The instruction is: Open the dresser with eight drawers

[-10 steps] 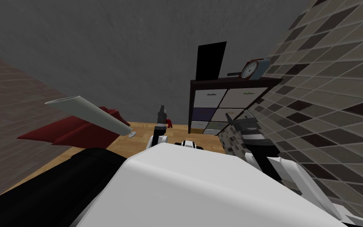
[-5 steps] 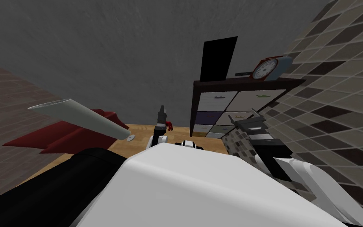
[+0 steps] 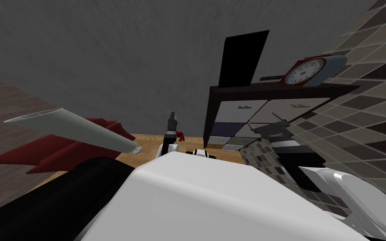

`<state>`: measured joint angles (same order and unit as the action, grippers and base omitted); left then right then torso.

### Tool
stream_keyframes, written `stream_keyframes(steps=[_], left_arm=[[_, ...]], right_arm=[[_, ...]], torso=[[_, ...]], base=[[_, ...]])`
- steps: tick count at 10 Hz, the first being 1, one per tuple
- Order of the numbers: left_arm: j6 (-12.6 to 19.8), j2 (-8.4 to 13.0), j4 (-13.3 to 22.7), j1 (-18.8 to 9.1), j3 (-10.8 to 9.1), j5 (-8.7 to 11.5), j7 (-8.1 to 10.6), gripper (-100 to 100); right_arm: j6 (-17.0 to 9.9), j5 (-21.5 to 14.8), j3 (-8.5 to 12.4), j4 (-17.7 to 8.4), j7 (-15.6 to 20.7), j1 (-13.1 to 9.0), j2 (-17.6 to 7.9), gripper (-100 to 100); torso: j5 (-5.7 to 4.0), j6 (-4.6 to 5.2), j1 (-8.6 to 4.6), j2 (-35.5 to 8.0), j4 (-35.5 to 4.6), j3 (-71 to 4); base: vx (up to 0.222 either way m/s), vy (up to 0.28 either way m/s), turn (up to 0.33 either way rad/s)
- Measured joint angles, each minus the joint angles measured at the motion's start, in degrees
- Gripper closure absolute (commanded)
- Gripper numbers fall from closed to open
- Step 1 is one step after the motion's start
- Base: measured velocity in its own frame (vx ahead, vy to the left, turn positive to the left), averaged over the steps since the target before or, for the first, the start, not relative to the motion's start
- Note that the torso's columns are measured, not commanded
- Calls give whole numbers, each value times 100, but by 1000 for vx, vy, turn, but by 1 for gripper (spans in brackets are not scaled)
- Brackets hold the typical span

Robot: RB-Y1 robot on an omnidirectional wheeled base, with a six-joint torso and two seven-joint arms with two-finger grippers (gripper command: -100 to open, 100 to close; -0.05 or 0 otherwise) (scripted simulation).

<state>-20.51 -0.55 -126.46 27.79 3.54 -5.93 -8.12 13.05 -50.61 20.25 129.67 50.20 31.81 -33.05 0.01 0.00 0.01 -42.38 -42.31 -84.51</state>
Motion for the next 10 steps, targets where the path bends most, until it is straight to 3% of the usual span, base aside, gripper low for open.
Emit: stream_keyframes(steps=[5, 7, 8, 10], left_arm=[[0, 0, 0, 0, 0, 0, 0, 0], [0, 1, 0, 0, -1, 0, 0, 0], [0, 1, 0, -1, -1, 0, 0, 0], [0, 1, 0, -3, -1, 0, 0, 0]], right_arm=[[-82, -570, 311, -40, 558, 37, -444, -100], [-109, -541, 388, -5, 515, 79, -553, -100], [-116, -536, 398, 1, 494, 84, -565, 100], [-107, -522, 417, 54, 480, 119, -579, 100]], torso=[[2, -1, 7, 19, 6, -12], [-3, 1, -6, 4, 0, -1], [-3, -1, -9, -2, 0, 1], [-3, 4, -10, -38, -10, 22]], base=[[105, 65, -11], [72, 39, -23], [9, 5, 3], [-150, -21, -75]])
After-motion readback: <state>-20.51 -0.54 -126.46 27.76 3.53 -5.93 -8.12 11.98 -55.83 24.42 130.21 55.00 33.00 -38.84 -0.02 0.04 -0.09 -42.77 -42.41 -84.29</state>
